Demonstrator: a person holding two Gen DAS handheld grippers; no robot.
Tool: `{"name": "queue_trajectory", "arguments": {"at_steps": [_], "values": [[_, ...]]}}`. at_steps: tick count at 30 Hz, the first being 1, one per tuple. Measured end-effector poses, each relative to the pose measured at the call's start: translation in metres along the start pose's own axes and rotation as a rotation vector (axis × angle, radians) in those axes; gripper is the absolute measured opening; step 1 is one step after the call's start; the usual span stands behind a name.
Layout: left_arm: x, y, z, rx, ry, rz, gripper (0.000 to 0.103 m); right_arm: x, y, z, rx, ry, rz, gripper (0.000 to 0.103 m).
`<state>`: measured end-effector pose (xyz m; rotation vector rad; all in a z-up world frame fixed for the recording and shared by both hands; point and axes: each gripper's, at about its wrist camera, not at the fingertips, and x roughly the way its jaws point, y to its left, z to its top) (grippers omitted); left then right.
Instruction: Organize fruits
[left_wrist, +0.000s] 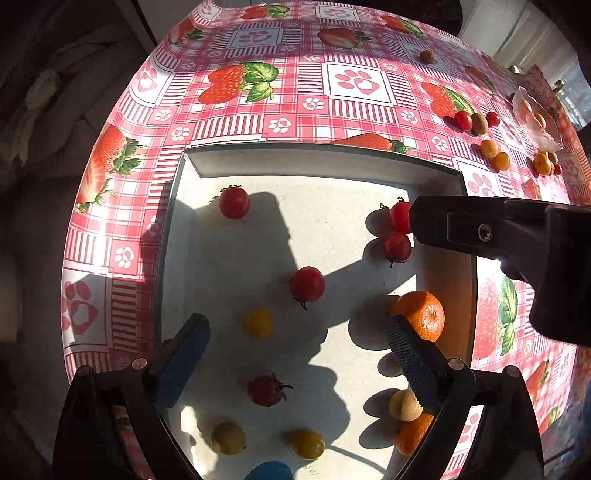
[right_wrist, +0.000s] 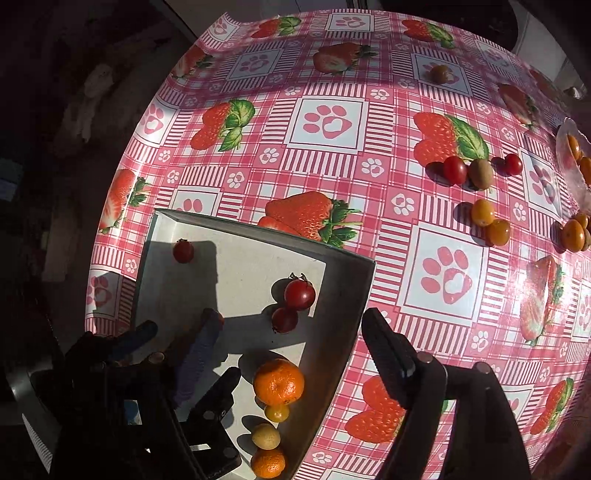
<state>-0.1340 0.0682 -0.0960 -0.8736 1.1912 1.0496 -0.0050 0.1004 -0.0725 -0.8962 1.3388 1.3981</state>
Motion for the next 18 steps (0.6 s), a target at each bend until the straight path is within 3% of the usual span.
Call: {"name": "queue_trajectory", "arguments": {"at_steps": [10,18], "values": [[-0.035,-0.006,-0.022,0.038,0.003,0.048,0.102,-0.038,0.0,-0.045,-0.027,0.017,-0.07,0.088],[-0.065,-0.007,-0.041,0.071,-0.011,0.037,0.102,-0.061,0.008,-0.073,-0.074,0.035,-0.108,0.088]]}}
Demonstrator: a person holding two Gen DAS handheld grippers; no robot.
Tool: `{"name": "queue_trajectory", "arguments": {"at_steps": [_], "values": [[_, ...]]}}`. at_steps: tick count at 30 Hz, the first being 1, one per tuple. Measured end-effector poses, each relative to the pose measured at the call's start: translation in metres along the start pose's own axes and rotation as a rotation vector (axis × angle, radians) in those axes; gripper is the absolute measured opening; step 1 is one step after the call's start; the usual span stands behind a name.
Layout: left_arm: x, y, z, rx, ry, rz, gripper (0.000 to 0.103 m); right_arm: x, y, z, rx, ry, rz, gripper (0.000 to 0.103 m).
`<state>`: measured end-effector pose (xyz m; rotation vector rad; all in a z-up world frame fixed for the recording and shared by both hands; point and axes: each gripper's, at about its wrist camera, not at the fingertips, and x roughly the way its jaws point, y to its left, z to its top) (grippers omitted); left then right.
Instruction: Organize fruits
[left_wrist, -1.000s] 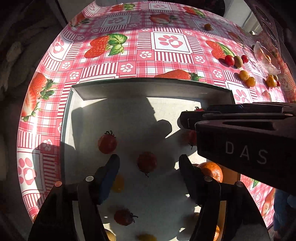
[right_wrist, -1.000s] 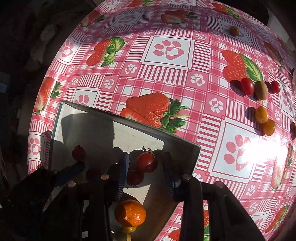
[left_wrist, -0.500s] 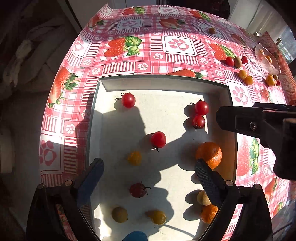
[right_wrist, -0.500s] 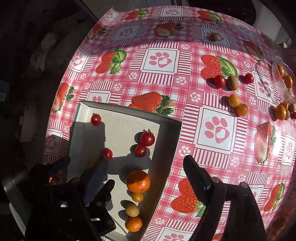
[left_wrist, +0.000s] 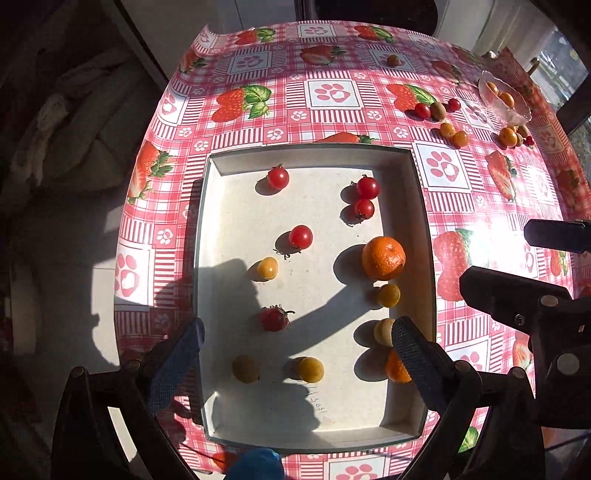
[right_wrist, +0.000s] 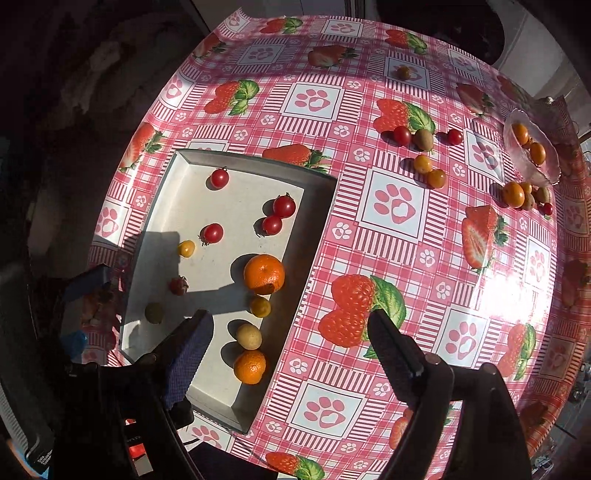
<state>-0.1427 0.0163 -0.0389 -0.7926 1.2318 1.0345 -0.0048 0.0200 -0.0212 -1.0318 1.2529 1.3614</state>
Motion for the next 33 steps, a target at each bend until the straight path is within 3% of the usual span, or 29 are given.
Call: {"name": "queue_trajectory", "arguments": {"at_steps": [14,33], "values": [[-0.023,-0.003,-0.02,0.025,0.002,0.014,0.102,-0.014,0.014,-0.025,-0.046,0.017,-0.016,0.088],[-0.034,-0.009,-0.027,0.044,-0.002,0.034,0.102,-0.019,0.021,-0.021,-0.094,0.009,-0.049,0.088]]}}
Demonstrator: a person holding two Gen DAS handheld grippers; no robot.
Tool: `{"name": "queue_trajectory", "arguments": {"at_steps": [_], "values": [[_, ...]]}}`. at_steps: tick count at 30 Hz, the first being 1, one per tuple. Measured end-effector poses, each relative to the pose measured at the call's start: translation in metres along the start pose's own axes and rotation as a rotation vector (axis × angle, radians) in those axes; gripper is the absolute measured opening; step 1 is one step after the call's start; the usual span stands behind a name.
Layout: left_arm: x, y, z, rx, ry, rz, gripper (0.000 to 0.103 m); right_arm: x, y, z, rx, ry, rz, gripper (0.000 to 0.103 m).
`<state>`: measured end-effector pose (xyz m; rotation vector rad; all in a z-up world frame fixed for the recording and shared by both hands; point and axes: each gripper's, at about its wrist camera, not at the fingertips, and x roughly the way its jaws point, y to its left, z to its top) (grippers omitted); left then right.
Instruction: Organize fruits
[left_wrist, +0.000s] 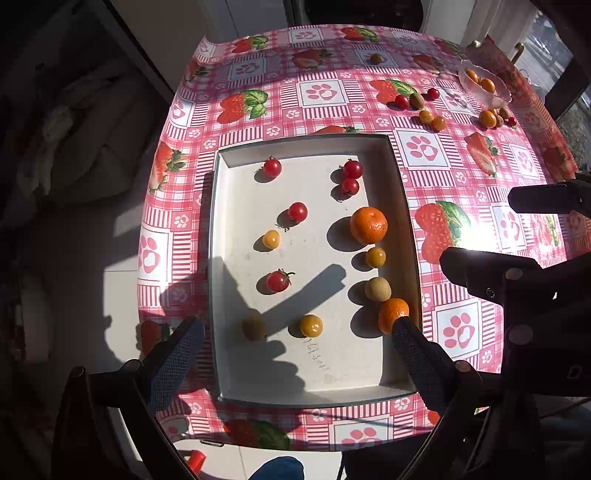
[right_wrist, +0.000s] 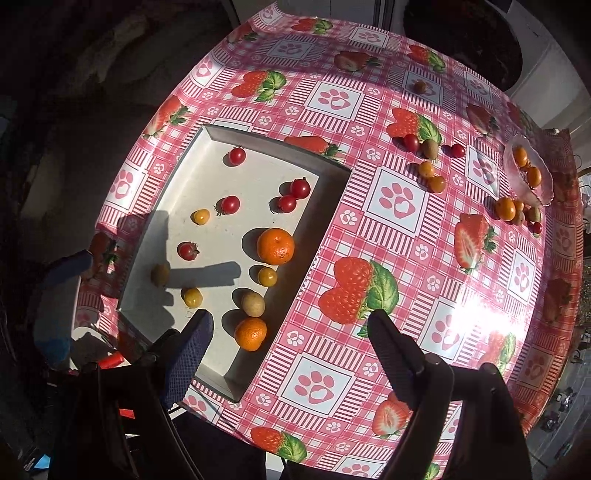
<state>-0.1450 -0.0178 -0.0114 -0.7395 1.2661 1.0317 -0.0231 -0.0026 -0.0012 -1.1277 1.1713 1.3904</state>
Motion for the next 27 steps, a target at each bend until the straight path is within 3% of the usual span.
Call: {"name": "queue_trajectory", "arguments": {"at_steps": [27], "values": [[-0.005,-0.015,0.0,0.065,0.009,0.002,0.102,0.006,0.005,-0.003,-0.026,0.021,0.004,0.088]]}}
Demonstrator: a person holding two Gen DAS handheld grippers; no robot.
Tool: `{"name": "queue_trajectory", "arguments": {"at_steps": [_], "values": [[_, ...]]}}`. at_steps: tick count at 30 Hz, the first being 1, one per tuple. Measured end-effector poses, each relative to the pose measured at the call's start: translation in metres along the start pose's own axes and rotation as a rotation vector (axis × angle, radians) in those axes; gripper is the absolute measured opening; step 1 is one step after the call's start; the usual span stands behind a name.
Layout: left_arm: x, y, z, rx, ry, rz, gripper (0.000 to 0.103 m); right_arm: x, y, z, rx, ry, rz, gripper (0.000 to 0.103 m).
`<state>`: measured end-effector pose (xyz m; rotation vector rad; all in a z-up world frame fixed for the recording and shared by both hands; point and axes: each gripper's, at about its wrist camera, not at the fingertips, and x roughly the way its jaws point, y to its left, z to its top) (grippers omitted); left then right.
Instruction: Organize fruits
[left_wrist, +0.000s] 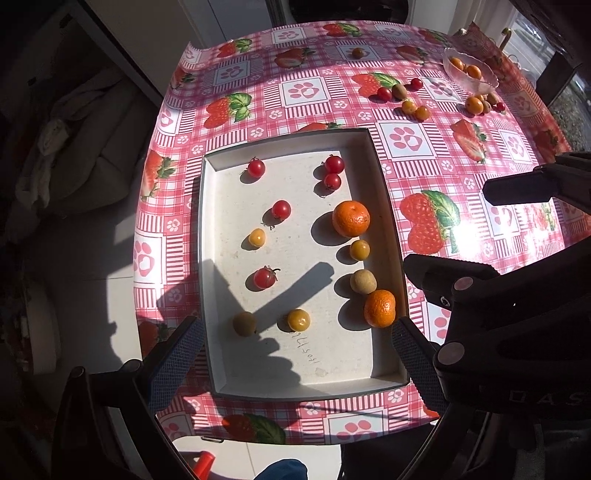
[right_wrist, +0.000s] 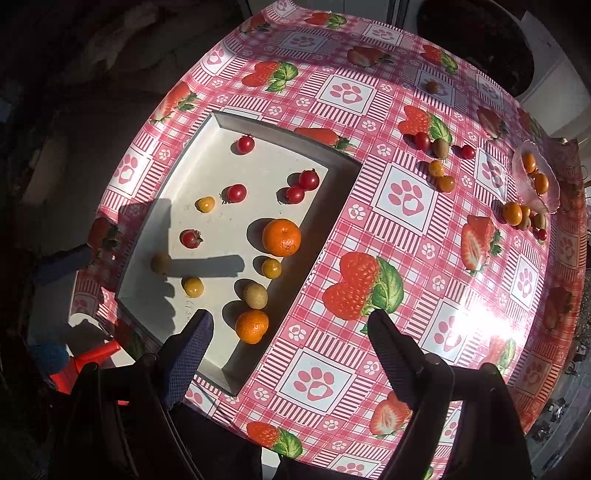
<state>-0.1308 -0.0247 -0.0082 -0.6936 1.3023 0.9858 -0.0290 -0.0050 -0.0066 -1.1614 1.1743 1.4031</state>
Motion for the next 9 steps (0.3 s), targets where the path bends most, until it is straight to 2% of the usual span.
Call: {"name": "queue_trajectory", "arguments": {"at_steps": [9], "values": [[0.0002,0.0051,0.001,-0.014,-0.007,-0.012,0.102,0.0028,-0.0015,0.0008,0.017,0.006,0.011,0.088]]}}
